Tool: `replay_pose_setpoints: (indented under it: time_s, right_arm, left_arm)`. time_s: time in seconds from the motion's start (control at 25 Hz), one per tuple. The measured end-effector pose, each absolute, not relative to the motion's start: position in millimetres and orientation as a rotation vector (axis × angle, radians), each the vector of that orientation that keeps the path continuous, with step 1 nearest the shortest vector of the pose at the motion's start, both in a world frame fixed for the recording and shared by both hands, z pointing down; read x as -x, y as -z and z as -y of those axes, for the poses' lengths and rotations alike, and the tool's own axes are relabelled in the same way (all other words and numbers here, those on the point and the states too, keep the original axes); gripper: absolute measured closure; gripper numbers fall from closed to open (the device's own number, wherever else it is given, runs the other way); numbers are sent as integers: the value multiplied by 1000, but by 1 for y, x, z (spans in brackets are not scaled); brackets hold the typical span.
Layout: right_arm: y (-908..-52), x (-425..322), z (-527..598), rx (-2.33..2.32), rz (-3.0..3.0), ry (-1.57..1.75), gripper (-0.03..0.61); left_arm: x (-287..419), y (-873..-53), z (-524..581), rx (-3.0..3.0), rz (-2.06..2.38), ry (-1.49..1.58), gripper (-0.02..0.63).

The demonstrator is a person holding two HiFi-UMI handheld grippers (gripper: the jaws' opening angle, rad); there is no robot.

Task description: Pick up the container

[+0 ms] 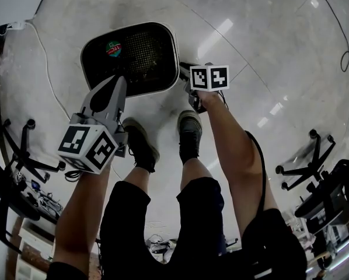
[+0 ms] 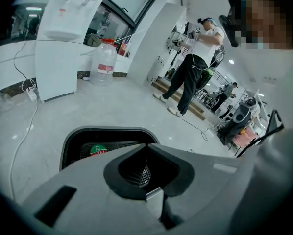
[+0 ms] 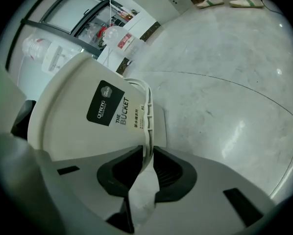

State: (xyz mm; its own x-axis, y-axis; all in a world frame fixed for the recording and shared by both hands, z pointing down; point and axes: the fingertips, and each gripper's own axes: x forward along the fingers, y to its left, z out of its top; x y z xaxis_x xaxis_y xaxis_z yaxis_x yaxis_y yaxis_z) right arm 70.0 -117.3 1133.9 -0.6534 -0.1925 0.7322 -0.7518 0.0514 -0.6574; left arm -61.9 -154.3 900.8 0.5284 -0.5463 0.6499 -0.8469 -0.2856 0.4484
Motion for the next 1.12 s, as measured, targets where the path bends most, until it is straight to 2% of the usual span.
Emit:
replay_pose_setpoints:
  time_s: [0.28, 0.64, 1.12]
  right_arm:
    - [-1119, -84, 123, -1095, 1825, -1573, 529]
    - [-1049, -113, 122, -1278, 1715, -1392, 537]
    - [-966, -103, 125, -1437, 1625, -1098, 538]
  left_arm:
    - [66, -897, 149, -1953, 1152, -462, 603]
    - [58, -867, 148, -1937, 1126, -431, 603]
    - [41, -856, 176, -1957, 1048, -418, 603]
